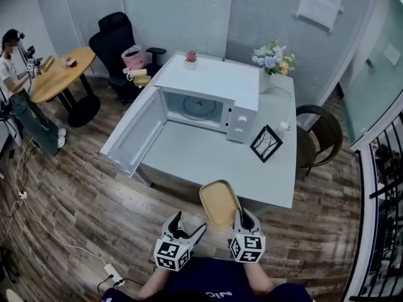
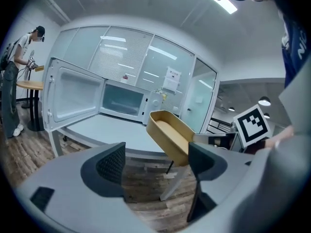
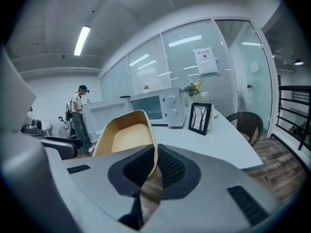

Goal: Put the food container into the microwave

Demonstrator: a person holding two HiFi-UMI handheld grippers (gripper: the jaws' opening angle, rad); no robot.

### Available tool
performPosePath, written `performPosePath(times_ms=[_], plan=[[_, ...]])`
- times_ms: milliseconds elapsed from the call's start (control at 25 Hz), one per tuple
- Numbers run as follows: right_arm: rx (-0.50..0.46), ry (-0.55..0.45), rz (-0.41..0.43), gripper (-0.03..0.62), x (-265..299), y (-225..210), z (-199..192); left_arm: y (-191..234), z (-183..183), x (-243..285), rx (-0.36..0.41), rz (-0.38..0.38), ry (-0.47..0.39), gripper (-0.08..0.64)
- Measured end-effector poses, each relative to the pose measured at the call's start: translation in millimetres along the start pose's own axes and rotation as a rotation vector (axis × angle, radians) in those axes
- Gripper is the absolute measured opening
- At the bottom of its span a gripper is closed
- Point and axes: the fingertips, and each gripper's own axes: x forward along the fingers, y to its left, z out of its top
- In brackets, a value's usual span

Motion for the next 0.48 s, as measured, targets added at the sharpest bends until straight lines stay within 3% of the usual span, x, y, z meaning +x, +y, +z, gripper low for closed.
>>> performPosePath(times_ms=[320,480], plan=[[0.018,-0.020,-0.082,0.034,84.9,46.7,39.4,85.0,56.0,51.7,0.104,-0.163,0.038,0.403],[0.036,-0.022,-0.129,0.034,111.8,60.9,47.0,117.1,75.1,67.6,0.113,-0.214,0.035,0.403]])
